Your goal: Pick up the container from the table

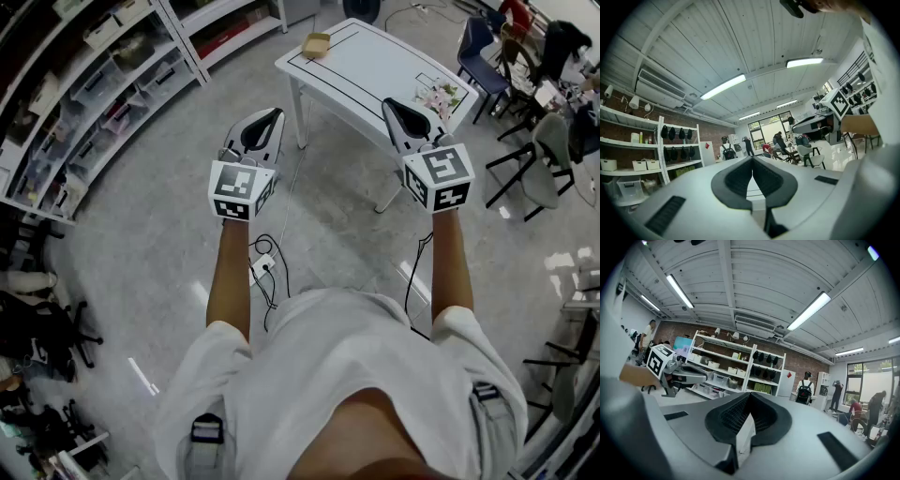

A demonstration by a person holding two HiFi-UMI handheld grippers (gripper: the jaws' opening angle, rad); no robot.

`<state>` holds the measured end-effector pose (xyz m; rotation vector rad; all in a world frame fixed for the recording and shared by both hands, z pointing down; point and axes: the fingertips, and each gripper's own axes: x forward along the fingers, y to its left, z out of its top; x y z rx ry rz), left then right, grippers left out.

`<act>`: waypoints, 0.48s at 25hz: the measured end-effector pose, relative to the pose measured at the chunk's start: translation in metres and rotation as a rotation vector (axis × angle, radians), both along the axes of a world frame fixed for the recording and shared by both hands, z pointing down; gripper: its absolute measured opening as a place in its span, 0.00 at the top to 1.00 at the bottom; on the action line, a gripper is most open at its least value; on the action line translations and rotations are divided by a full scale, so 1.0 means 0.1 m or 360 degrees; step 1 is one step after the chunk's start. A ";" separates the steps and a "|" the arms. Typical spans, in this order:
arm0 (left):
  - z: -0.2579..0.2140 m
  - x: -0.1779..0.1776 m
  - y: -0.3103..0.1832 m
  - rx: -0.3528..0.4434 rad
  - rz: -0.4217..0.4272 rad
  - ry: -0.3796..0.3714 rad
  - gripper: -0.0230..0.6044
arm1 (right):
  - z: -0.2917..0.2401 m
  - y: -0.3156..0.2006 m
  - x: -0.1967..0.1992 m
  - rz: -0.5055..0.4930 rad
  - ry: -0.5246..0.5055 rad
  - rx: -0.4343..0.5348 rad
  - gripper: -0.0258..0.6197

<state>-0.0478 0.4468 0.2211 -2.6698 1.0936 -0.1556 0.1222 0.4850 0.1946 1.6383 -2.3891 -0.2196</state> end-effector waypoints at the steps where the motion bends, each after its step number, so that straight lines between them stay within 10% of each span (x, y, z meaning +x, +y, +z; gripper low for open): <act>1: -0.01 0.04 -0.01 0.0003 0.0000 -0.0001 0.94 | 0.01 -0.01 0.04 0.0004 -0.0006 -0.0001 0.94; 12: 0.09 0.45 0.03 0.0003 -0.0079 0.0007 0.94 | 0.17 0.00 0.54 -0.0100 -0.0172 0.0021 0.94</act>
